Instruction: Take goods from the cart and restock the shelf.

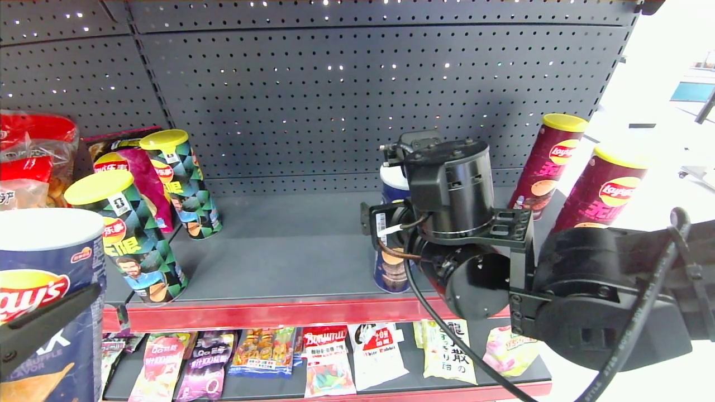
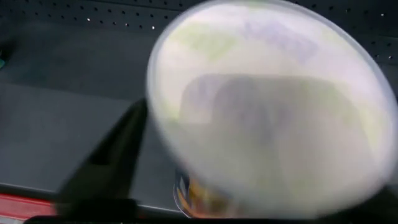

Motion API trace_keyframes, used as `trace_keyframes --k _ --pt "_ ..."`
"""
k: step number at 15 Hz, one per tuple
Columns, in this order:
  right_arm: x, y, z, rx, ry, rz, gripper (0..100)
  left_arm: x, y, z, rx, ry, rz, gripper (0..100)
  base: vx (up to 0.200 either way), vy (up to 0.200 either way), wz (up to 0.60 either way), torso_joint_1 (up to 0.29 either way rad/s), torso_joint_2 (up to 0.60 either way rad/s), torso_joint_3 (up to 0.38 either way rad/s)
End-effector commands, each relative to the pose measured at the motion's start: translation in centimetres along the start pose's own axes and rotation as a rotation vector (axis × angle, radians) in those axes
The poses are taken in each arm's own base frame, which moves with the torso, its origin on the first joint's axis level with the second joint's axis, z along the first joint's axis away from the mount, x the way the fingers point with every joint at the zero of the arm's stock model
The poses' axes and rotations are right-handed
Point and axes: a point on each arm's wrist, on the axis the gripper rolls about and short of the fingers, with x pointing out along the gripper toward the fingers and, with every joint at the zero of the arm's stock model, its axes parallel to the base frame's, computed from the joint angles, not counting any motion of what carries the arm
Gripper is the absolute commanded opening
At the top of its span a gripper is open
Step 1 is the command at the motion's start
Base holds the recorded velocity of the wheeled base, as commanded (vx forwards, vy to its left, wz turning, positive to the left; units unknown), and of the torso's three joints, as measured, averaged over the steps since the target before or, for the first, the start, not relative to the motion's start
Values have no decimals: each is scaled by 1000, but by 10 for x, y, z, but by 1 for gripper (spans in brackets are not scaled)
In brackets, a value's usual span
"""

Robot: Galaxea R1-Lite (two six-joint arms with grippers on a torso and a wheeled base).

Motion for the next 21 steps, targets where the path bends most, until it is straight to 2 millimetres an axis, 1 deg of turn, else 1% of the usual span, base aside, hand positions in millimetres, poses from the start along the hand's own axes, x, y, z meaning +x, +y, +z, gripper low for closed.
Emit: trace_keyframes --k 1,4,6,9,15,17,18,19,20,21 --pt "0 0 0 1 -2 1 100 0 0 -2 -2 7 -1 0 0 0 0 0 0 0" --pt "-1 -1 1 3 -6 -14 100 -2 -1 -7 -2 10 -1 0 0 0 0 0 0 0" --pt "-4 -3 0 4 -6 -30 100 -2 -1 -7 -2 8 -1 0 0 0 0 0 0 0" --pt "-22 -2 7 15 -26 5 100 -2 -1 -7 -2 10 -1 0 0 0 0 0 0 0" --pt "-67 -1 -9 -16 -6 111 100 -2 -1 -7 -3 11 -1 0 0 0 0 0 0 0" --pt "-85 -2 -14 -32 -3 161 100 -2 -1 -7 -2 10 -1 0 0 0 0 0 0 0" --pt "-97 -3 -20 -46 3 193 100 -2 -1 -7 -2 8 -1 0 0 0 0 0 0 0" --pt "-111 -9 -27 -52 13 222 100 -2 -1 -7 -2 8 -1 0 0 0 0 0 0 0" --pt "-116 -13 -31 -54 19 232 100 -2 -1 -6 -2 7 -1 0 0 0 0 0 0 0" --pt "-127 -31 -42 -60 33 237 100 -2 -1 -7 -2 10 -1 0 0 0 0 0 0 0"
